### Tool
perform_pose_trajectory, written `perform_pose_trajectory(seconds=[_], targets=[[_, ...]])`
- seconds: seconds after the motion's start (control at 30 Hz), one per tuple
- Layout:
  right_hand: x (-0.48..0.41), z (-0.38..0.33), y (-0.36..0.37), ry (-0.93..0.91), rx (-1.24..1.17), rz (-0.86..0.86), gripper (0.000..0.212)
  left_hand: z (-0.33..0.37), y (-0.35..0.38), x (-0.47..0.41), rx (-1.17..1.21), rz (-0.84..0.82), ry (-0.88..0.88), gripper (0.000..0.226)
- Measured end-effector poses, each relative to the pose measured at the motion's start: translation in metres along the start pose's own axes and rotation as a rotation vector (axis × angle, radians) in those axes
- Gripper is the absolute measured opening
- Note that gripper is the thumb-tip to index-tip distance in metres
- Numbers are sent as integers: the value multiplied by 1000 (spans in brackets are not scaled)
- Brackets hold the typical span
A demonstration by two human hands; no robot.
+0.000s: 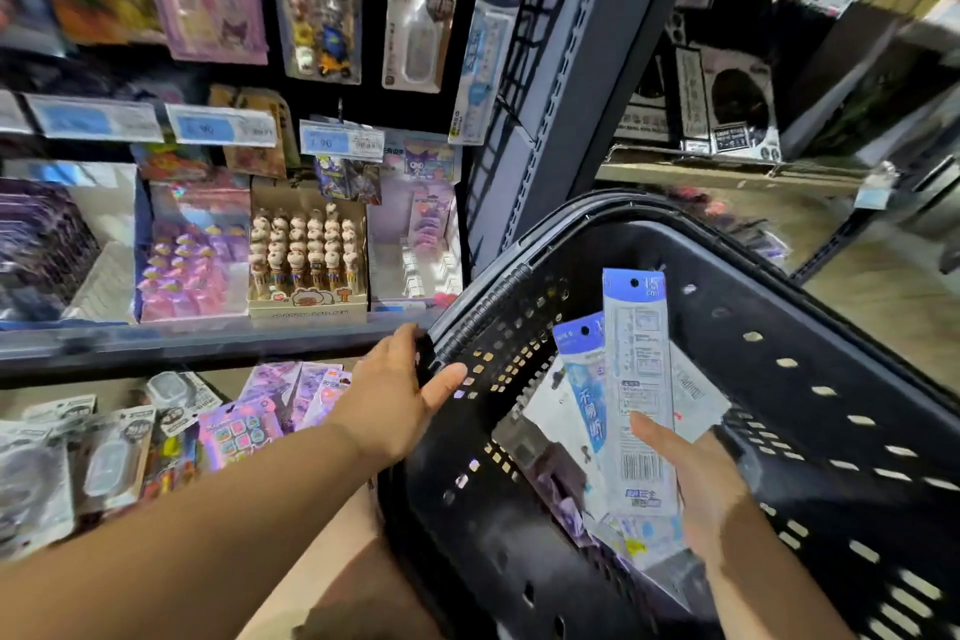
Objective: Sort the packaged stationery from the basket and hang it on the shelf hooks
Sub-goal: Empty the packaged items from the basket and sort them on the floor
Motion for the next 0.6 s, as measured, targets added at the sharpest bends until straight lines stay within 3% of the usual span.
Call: perform_pose_trajectory(seconds=[0.07,0.13,0.2,0.33,0.4,0.47,0.53,0.6], targets=[[14,-5,20,-11,0,-64,41,20,-7,12,-141,61,60,106],[28,-8,40,-37,-18,-117,44,41,-10,26,-160,92,145,109],[39,-11,63,-66,-33,-159,46,58,-7,41,13,32,224,98],[47,-21,113,-133,-71,-206,50,80,1,66,479,-137,286,49],[41,-27,139,-175,-66,-206,45,68,-22,69,543,8,261,50],[35,-32,166,-215,-64,-205,46,55,-53,72,475,170,228,70],[28,-36,203,-235,-78,-269,48,40,-87,76,408,275,194,86],[24,-39,243,-238,-98,-365,52,25,-118,81,341,318,96,87]])
Point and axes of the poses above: each hand's wrist, its own x-axis away from the middle knuckle, its own y-axis out of the palm, z = x × y, the point moved 10 cm from there along -x, towards the middle knuckle, and after that the axes turned 10 degrees about -z, right-handed, at the moved point
